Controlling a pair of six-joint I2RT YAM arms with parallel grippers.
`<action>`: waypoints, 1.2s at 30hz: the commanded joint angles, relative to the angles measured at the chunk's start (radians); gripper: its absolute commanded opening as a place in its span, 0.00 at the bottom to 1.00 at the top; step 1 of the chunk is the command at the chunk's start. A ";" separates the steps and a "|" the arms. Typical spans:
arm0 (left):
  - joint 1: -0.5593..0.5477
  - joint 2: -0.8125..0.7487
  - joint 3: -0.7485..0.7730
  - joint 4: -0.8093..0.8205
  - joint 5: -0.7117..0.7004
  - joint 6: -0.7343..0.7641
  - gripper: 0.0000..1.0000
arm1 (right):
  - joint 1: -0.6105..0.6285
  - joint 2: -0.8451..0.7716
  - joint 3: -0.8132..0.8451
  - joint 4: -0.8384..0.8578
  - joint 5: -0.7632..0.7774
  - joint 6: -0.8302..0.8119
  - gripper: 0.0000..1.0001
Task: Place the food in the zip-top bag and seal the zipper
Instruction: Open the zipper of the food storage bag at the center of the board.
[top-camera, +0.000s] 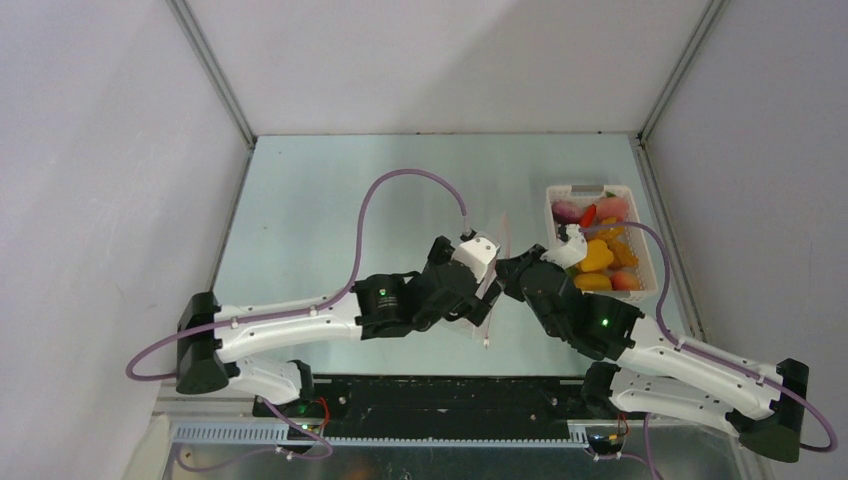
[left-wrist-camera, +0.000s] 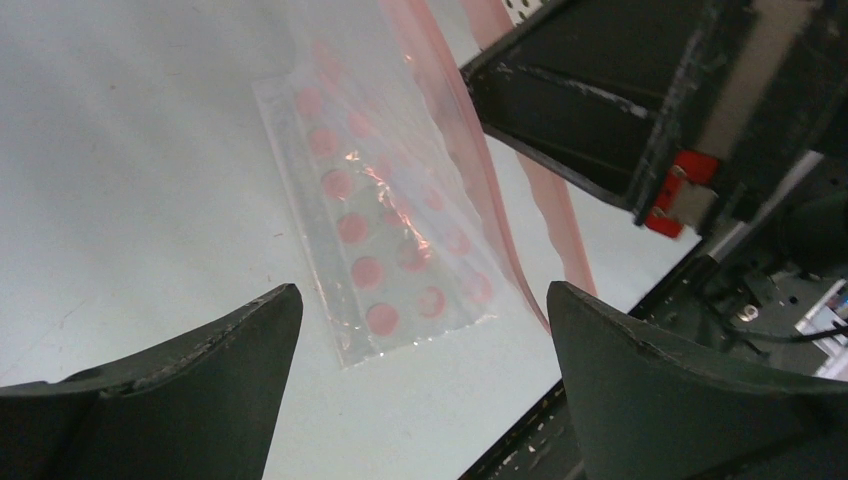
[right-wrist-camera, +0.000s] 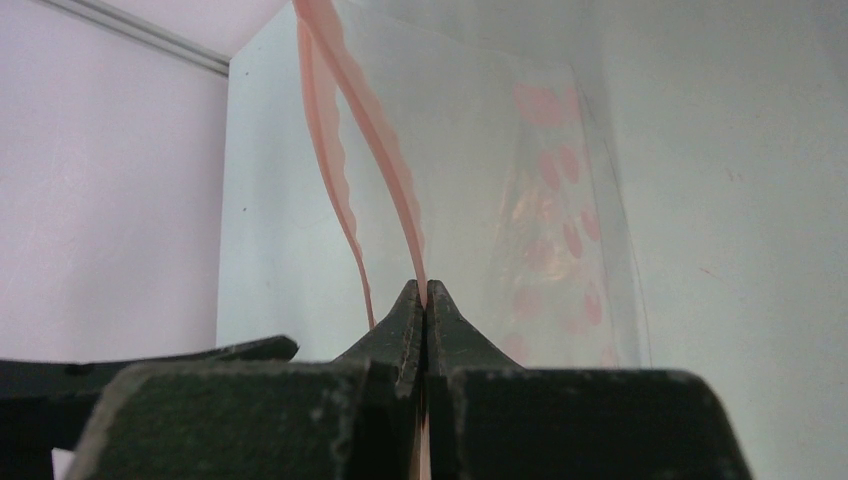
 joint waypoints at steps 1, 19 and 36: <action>-0.002 0.044 0.051 0.024 -0.075 -0.010 1.00 | 0.011 -0.010 0.036 0.036 -0.004 -0.004 0.00; 0.103 0.123 0.088 0.020 -0.050 -0.136 0.92 | 0.038 -0.037 0.036 0.069 -0.005 -0.028 0.00; 0.177 0.143 0.091 0.014 -0.101 -0.204 0.71 | 0.037 -0.025 0.036 0.073 -0.014 -0.058 0.00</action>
